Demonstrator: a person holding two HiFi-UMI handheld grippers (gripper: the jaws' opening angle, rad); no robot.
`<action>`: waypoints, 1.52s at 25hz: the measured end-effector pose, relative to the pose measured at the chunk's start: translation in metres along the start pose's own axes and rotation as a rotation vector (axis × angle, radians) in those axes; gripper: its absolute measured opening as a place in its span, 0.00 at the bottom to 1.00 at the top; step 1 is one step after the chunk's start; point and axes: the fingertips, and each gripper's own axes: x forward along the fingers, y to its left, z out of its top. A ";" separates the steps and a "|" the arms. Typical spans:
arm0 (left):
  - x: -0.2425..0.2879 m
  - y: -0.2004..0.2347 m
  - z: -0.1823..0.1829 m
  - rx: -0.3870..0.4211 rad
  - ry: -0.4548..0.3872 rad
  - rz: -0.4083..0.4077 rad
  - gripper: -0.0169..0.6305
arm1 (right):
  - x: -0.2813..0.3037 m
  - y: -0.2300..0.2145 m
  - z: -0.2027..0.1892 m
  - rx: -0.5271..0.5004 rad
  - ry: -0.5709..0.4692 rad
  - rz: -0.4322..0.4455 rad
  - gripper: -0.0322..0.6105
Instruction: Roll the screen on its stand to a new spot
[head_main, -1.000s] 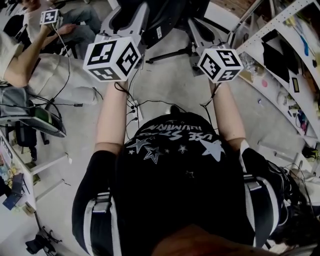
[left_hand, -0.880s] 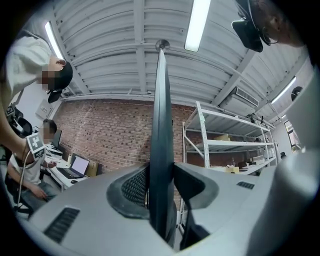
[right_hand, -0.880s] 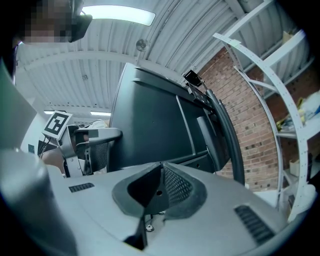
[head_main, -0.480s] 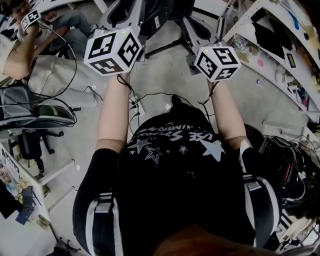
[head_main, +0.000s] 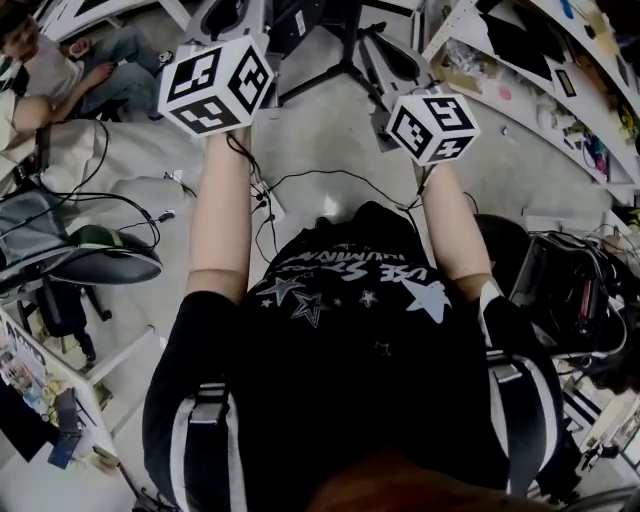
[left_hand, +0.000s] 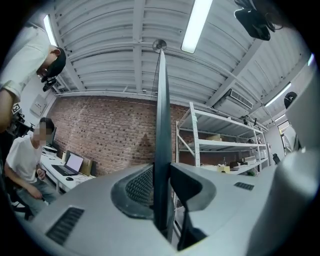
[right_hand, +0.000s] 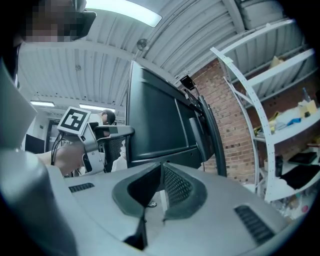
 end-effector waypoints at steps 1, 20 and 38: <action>-0.001 0.000 0.000 0.001 -0.001 0.006 0.20 | -0.003 0.000 0.001 -0.002 -0.002 0.001 0.06; -0.041 -0.052 -0.002 0.021 -0.019 0.056 0.20 | -0.085 -0.019 -0.001 0.000 0.011 0.024 0.06; -0.122 -0.136 0.014 0.023 -0.028 0.061 0.20 | -0.189 0.007 -0.005 0.023 0.020 0.059 0.06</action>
